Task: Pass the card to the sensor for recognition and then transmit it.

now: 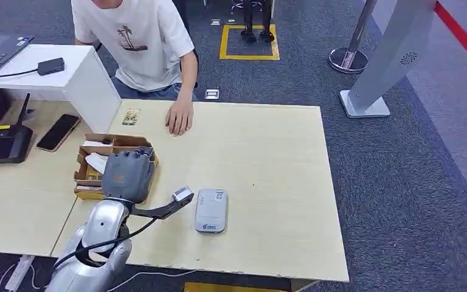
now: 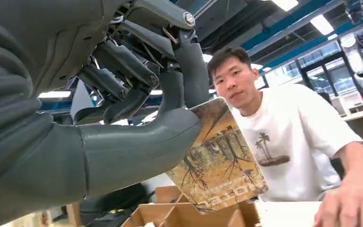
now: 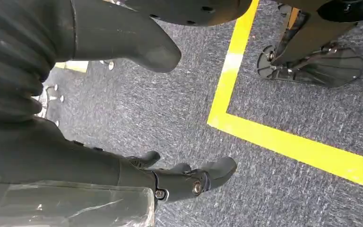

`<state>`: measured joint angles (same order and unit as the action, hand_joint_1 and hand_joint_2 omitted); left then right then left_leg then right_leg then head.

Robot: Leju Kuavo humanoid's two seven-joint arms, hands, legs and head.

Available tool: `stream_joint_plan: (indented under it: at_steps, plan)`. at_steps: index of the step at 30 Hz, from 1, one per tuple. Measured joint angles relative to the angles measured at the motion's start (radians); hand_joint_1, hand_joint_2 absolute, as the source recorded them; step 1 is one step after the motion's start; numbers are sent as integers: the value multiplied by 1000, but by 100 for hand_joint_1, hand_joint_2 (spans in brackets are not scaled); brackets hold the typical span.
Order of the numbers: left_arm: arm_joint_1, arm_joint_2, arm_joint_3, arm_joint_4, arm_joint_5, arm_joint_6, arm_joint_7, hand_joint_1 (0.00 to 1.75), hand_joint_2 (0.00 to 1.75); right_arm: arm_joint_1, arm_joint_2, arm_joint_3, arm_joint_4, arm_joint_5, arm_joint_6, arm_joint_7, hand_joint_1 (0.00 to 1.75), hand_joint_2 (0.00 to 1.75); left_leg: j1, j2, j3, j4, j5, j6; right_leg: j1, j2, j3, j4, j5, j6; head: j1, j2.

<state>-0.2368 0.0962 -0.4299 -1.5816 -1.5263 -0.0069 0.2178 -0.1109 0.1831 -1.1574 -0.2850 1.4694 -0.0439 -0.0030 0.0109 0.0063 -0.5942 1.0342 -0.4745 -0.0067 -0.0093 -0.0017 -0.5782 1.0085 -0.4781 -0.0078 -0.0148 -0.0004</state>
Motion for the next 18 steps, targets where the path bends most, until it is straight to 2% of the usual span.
stream_joint_plan:
  at_steps: [7, 11, 18]
  plan:
    - [-64, -75, -5, 72, 0, 29, -96, 175, 175, 0, 0, 6, 0, 12, 2, 0, 0, 175, 0, 0, 0, 0, 0, 0, 0, 0, 0, 0, 1, 1, 0, 0]
    - [-84, -105, -6, 101, 0, 31, -105, 175, 175, 0, 0, 8, 0, 12, 2, 0, 0, 175, 0, 0, 0, 0, 0, 0, 0, 0, 0, 0, 1, 1, 0, 0]
    - [-95, -123, -7, 122, 0, 32, -106, 175, 175, 0, 0, 8, 0, 12, 2, 0, 0, 175, 0, 0, 0, 0, 0, 0, 0, 0, 0, 0, 1, 1, 0, 0]
